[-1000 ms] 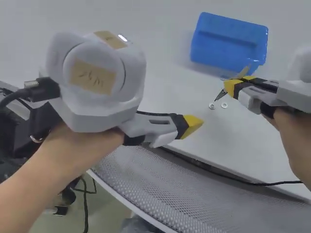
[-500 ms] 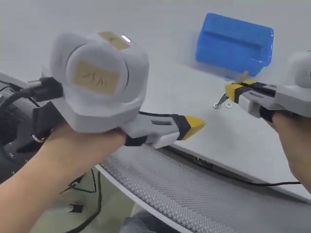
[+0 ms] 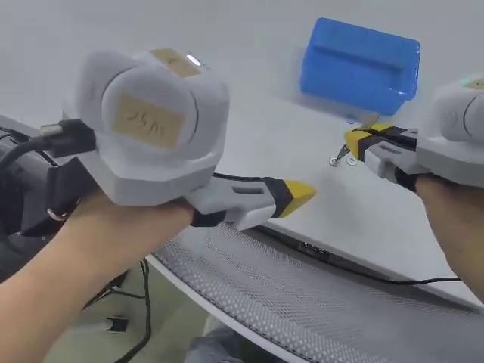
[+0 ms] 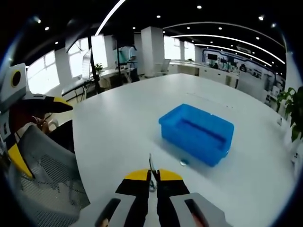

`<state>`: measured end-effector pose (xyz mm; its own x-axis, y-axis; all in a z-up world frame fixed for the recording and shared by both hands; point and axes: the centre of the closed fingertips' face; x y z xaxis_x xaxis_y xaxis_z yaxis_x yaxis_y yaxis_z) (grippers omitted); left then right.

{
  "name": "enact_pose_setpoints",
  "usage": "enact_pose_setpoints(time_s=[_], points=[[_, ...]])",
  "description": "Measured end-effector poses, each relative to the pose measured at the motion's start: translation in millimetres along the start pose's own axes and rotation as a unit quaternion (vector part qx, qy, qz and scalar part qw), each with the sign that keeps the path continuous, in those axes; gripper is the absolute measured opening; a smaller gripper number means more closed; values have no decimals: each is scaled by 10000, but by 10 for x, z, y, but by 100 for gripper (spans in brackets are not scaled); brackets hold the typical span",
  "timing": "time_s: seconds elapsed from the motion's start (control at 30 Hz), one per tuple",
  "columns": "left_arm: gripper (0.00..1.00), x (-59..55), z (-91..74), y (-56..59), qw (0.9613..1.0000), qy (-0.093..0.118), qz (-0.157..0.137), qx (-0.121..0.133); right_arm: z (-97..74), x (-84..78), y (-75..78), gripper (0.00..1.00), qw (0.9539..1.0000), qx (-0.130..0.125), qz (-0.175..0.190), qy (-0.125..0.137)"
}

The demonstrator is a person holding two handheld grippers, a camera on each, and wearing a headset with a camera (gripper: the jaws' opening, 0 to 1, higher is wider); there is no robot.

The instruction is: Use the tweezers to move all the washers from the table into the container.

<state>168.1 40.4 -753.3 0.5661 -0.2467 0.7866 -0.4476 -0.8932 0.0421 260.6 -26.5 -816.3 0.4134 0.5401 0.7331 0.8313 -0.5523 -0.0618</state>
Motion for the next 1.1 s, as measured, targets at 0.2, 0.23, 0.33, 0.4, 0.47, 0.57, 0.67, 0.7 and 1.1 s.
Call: enact_pose_setpoints(time_s=[0.2,0.23,0.33,0.4,0.47,0.57,0.67,0.7,1.1], points=[[99,14,12,6,10000,-2,30,-28,27,25,25,1,10000,7,-10,-59],[99,13,13,0,10000,-7,36,-26,32,30,19,0,10000,22,-44,-87],[99,25,24,-20,10000,-13,34,-31,34,30,8,0,9999,48,-89,-136],[99,37,20,-32,10000,-10,30,-23,37,32,5,0,9998,82,-94,-158],[99,46,22,-38,10000,-5,29,-26,48,38,21,0,9997,111,-91,-179],[99,45,32,-38,10000,-35,72,-36,17,79,30,0,9998,141,-64,-158],[99,44,41,-38,9999,-62,104,-42,-25,145,48,0,9998,153,-46,-101],[99,46,41,-39,9999,-66,110,-37,-35,165,57,0,9998,152,-47,-89],[99,39,10,-42,9998,-165,92,28,-154,526,214,0,9992,142,151,345]])
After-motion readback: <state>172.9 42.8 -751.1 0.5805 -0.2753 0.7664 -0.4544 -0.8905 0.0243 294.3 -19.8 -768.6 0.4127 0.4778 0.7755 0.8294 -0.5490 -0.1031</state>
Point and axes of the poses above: the centre of the closed fingertips' face, and the gripper's own axes: z roughly forward along the fingers, y roughly to its right, x roughly out of its top, and after that the axes turned 5 degrees about -y, right-handed
